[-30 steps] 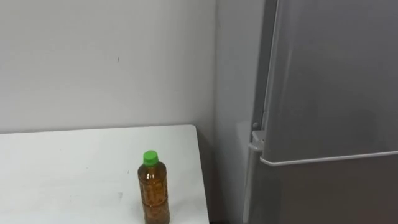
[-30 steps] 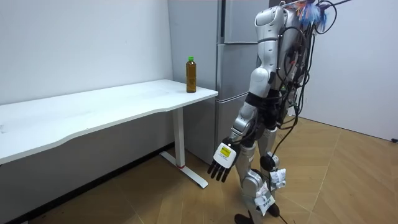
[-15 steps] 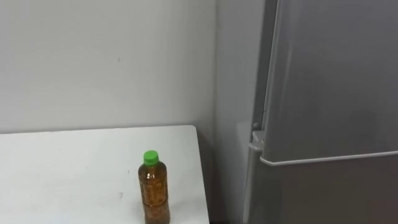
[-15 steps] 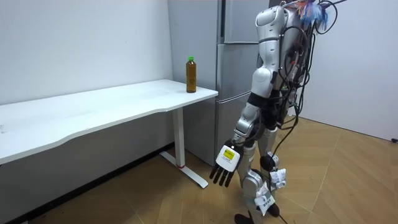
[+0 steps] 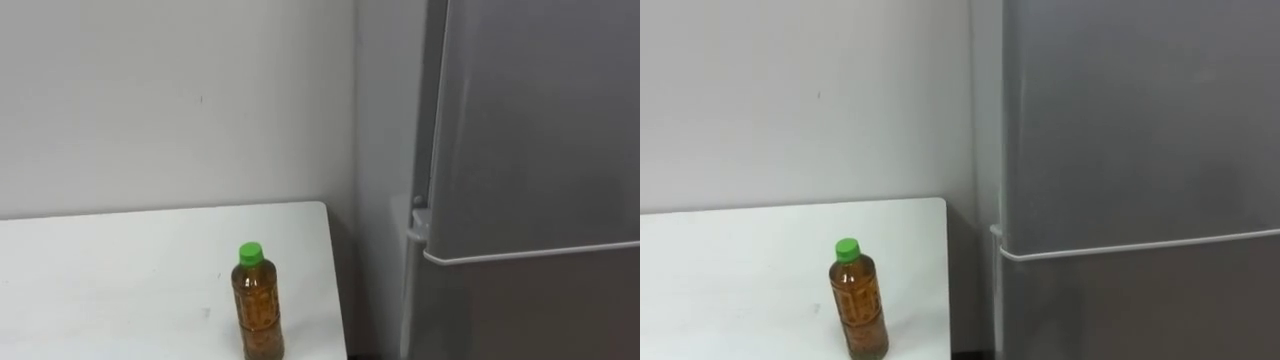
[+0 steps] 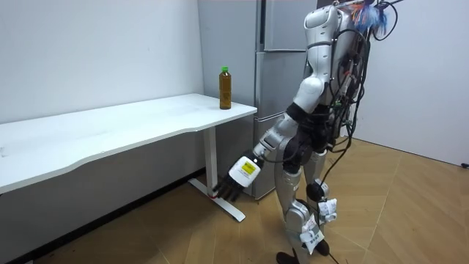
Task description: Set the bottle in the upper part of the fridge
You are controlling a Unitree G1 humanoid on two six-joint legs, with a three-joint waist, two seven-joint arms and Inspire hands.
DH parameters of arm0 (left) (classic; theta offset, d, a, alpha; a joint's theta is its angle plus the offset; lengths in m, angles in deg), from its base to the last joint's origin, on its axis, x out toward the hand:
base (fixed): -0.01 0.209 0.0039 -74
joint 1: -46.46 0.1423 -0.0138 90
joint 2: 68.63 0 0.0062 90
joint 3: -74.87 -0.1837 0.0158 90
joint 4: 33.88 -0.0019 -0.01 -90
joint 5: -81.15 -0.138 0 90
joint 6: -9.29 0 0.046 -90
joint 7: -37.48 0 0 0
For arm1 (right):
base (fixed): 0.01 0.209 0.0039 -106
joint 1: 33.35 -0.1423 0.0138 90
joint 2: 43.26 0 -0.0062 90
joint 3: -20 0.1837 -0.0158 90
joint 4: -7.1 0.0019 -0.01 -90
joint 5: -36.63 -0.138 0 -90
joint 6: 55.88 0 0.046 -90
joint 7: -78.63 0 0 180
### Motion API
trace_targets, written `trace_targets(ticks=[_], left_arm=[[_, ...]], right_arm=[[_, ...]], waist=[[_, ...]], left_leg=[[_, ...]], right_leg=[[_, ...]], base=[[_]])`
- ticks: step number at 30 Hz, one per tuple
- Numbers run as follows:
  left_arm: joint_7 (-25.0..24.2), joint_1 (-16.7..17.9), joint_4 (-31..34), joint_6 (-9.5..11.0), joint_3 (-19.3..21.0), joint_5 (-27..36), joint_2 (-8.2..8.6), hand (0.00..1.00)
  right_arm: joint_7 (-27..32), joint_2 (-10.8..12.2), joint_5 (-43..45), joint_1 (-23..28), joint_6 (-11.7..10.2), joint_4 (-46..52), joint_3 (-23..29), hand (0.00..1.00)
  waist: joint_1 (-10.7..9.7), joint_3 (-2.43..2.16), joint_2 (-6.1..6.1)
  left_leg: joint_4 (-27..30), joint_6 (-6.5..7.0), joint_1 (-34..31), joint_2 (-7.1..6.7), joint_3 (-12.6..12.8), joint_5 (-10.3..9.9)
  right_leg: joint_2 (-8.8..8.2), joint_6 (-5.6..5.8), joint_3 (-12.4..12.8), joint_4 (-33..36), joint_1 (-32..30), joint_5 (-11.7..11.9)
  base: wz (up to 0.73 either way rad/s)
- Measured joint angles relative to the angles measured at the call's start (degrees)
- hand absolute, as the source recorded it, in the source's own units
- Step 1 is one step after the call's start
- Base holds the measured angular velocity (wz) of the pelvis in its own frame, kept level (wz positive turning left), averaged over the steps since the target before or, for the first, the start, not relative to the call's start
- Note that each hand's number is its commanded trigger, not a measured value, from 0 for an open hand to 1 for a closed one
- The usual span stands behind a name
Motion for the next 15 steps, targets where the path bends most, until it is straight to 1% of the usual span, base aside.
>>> trace_targets(ticks=[3,4,7,8,9,11,13,15], left_arm=[[0.68,0.04,2.99,0.52,0.09,0.48,0.04,0.00],[1.01,0.06,5.48,0.57,0.10,1.55,0.06,0.00],[1.79,-0.05,10.28,2.61,0.20,3.00,0.06,0.00],[1.93,-0.04,12.58,2.82,0.21,4.01,0.06,0.00],[1.91,-0.05,13.58,3.24,0.20,4.36,0.06,0.00],[1.88,-0.35,16.24,5.14,0.20,4.76,0.05,0.00],[1.93,-0.90,17.27,5.86,0.24,4.72,0.06,0.00],[2.18,-1.01,19.69,5.89,0.29,4.77,0.06,0.00]], right_arm=[[0.03,-0.03,0.56,0.75,-0.05,0.89,0.43,0.00],[0.05,0.09,0.65,1.52,-0.14,2.23,0.43,0.00],[0.42,0.20,2.07,1.89,-1.77,2.50,0.50,0.00],[0.45,0.20,2.63,1.85,-2.40,2.51,0.54,0.00],[0.43,0.21,3.00,1.84,-2.53,2.51,0.65,0.00],[0.34,0.33,4.75,1.83,-3.49,2.51,1.37,0.00],[0.23,0.36,6.77,1.65,-3.90,2.52,2.19,0.00],[0.14,0.40,7.75,1.72,-3.98,2.53,2.23,0.00]], waist=[[0.05,-0.03,-0.04],[-0.03,-0.12,-0.09],[0.08,0.06,-0.29],[0.06,0.06,-0.44],[0.07,0.06,-0.46],[0.01,-0.04,-0.61],[0.02,-0.08,-0.62],[0.00,-0.11,-0.72]], left_leg=[[-0.03,-0.01,-0.21,0.02,0.25,0.00],[0.02,-0.01,-0.34,0.00,0.22,0.00],[0.05,0.00,0.05,-0.04,0.11,0.00],[0.06,0.00,0.11,-0.04,0.11,0.00],[0.06,0.01,0.12,-0.04,0.11,0.01],[0.07,0.01,0.20,-0.02,0.14,0.01],[0.08,0.00,0.20,0.00,0.14,0.00],[0.09,0.00,0.17,0.04,0.09,0.00]], right_leg=[[0.21,0.00,0.09,0.01,-0.16,-0.02],[0.20,0.00,0.00,0.03,-0.02,-0.01],[0.16,0.02,0.10,0.05,0.39,0.00],[0.15,0.02,0.16,0.09,0.42,0.00],[0.15,0.02,0.20,0.11,0.41,0.00],[0.14,0.02,0.18,0.20,0.43,0.00],[0.12,0.01,0.16,0.24,0.09,0.00],[0.09,0.01,0.07,0.24,0.19,-0.01]], base=[[-0.01],[0.00],[0.01],[0.00],[0.00],[0.00],[0.00],[0.02]])
